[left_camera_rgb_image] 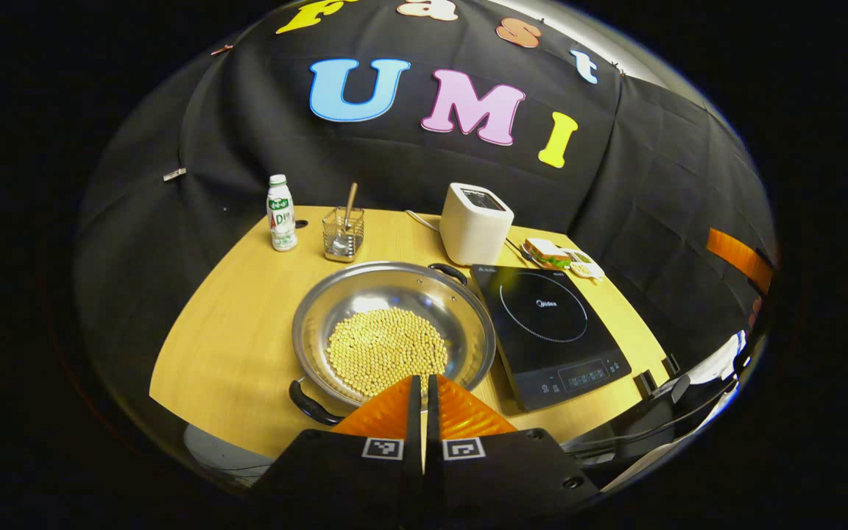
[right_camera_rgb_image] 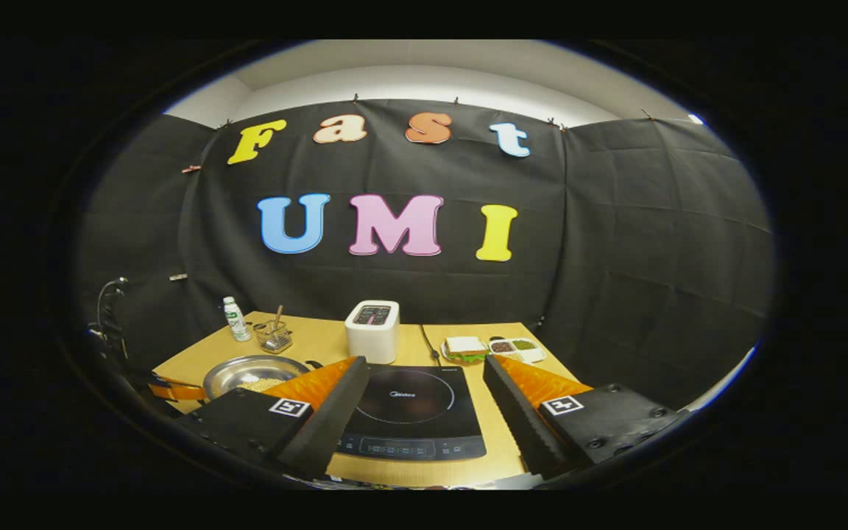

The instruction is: First push the handle of the pot to place it horizontally, then grasp the pot with both hands and set it on the induction cooktop.

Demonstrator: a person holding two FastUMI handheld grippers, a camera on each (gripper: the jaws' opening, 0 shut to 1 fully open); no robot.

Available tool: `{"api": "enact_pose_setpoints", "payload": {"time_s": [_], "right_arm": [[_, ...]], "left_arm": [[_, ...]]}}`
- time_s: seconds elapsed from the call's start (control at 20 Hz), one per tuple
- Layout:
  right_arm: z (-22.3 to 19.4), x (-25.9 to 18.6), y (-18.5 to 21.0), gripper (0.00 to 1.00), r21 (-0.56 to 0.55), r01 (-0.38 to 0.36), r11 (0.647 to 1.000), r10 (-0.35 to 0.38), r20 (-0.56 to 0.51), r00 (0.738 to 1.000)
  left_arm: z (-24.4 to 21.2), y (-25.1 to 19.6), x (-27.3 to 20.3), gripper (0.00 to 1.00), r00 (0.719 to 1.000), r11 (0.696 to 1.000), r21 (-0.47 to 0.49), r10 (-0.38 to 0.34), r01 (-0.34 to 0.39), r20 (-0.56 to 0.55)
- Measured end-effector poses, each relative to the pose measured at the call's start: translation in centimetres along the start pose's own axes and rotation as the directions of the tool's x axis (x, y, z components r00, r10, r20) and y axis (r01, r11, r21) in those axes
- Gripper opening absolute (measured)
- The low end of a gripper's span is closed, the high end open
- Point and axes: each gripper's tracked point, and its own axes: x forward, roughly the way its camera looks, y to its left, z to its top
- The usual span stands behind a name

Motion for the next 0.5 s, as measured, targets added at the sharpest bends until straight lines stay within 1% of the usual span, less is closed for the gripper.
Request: {"api": "enact_pose_setpoints", "payload": {"time_s": [0.1, 0.25, 0.4, 0.5], "right_arm": [[-0.7, 0.5, 0.9, 0.98, -0.013, -0.021, 1.000, 0.021, -0.009, 1.000], [-2.3, 1.2, 2.3, 0.98, -0.023, -0.047, 0.999, 0.045, -0.050, 0.998], [-3.1, 1.8, 3.4, 0.98, -0.037, -0.063, 0.997, 0.060, -0.070, 0.996], [-3.6, 2.2, 4.2, 0.98, -0.051, -0.076, 0.996, 0.072, -0.077, 0.994]], "left_arm": [[-2.4, 1.0, 0.9, 0.05, 0.998, 1.000, -0.014, 0.009, -0.010, -0.054], [-5.1, 1.8, 1.8, 0.05, 0.992, 0.998, -0.056, -0.003, -0.004, -0.123], [-7.1, 2.9, 2.8, 0.05, 0.983, 0.999, -0.051, -0.014, 0.005, -0.182], [-7.4, 3.6, 3.5, 0.05, 0.980, 0.999, -0.040, -0.013, 0.005, -0.198]]}}
